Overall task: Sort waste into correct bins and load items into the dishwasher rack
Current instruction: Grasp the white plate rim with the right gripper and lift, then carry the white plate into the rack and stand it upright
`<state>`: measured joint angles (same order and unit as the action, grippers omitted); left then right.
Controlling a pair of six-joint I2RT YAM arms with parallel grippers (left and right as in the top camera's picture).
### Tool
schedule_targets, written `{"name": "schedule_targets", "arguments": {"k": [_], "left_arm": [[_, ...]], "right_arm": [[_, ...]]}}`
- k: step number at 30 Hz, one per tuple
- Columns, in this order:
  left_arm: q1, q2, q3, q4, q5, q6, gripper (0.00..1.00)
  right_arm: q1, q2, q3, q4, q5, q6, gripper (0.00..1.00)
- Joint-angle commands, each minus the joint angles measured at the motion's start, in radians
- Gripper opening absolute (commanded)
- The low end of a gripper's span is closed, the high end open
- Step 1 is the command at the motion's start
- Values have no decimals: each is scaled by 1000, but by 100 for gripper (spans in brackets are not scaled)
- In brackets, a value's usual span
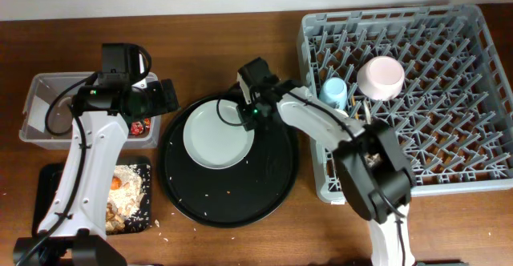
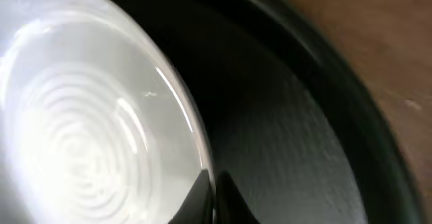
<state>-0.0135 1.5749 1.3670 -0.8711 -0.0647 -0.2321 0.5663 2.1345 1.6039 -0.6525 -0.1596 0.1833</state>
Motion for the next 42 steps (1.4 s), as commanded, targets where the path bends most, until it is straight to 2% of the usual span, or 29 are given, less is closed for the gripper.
{"name": "schedule_targets", "arguments": {"k": [1,3,7,10,13,15,17,20,24,28,34,42], "left_arm": [[-1,-2,5,2,-11,-7,99],[-1,-2,5,2,-11,-7,99],[-1,-2,5,2,-11,-7,99],[-1,-2,5,2,-11,-7,99],[-1,-2,5,2,-11,-7,99],[-1,-2,5,2,-11,-7,99],[-1,-2,5,2,-11,-7,99],[-1,-2,5,2,-11,-7,99],[-1,-2,5,2,-11,-7,99],[-1,-2,5,2,-11,-7,99],[-1,-2,5,2,-11,-7,99],[-1,-2,5,2,-11,-7,99]], "right_arm": [[1,-196,59,-58,48,-9,4],[1,-275,59,-118,137,-10,4],[1,-488,59,-275,719,-10,4],[-2,-583,59,-365,1013,-55,4],[-104,-602,59,-441,1305,-109,4],[-200,-602,59,-441,1309,-177,4],[-359,-600,56,-442,1299,-180,4],[-463,-600,55,-473,1200,-208,4],[-470,-579,-5,-496,1080,-212,4],[-479,-516,-59,-484,1141,-214,4],[-488,-505,-60,-428,1170,-370,4],[-488,-505,-61,-452,1125,-358,4]]}}
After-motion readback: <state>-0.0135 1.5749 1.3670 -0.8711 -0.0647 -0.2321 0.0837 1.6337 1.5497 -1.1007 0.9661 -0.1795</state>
